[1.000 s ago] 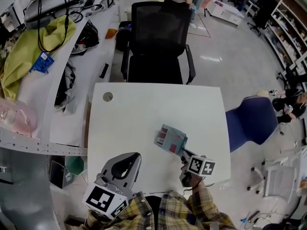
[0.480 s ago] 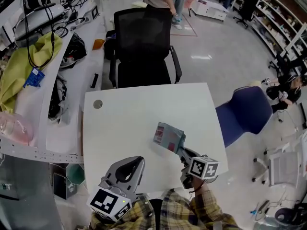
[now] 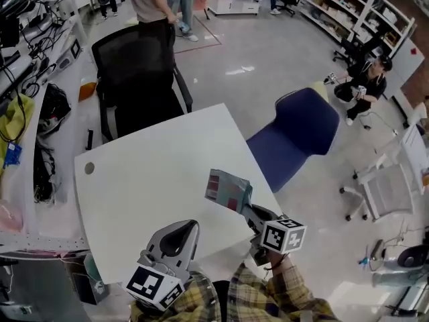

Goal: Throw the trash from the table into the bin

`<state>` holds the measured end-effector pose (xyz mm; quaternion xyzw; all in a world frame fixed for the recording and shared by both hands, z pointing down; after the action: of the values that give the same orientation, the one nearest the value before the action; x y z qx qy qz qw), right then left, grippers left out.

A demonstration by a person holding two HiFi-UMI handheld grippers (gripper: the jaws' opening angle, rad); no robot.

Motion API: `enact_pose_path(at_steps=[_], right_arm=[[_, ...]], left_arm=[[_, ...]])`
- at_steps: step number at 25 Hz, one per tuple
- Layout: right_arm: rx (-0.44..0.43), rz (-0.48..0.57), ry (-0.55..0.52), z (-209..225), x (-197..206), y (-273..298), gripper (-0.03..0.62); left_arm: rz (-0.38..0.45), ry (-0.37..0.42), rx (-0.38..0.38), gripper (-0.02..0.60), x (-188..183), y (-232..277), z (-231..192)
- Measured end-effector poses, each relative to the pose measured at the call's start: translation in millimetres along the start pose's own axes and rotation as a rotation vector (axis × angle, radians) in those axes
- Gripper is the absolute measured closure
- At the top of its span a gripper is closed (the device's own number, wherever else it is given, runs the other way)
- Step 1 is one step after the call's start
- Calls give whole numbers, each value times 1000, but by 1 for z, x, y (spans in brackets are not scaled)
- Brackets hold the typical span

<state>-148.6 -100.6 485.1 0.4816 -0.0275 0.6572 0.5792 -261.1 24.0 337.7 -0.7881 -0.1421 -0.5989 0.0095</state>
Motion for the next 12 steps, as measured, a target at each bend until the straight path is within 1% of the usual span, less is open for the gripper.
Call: enact_pose_path(at_steps=[6, 10, 12], right_arm=[[67, 110, 2, 85, -27, -130, 594], [112, 184, 7, 126, -29, -183, 594], [126, 208, 16, 158, -31, -222, 594]], left_arm=[[-23, 26, 130, 574, 9, 74, 122], [-35, 41, 196, 574, 23, 108, 166], [-33, 57, 216, 574, 28, 132, 206]])
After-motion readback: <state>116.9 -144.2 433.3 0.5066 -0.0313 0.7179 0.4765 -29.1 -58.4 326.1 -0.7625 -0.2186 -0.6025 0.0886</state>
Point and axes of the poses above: the fingertips, and each gripper's own axes: y forward along the fingers, z to its right, x out of its underside, the point moved 1 cm from there along -y, backward along the fingers, and after that the axes turned 2 degrees about y, right-handed, at the moved point
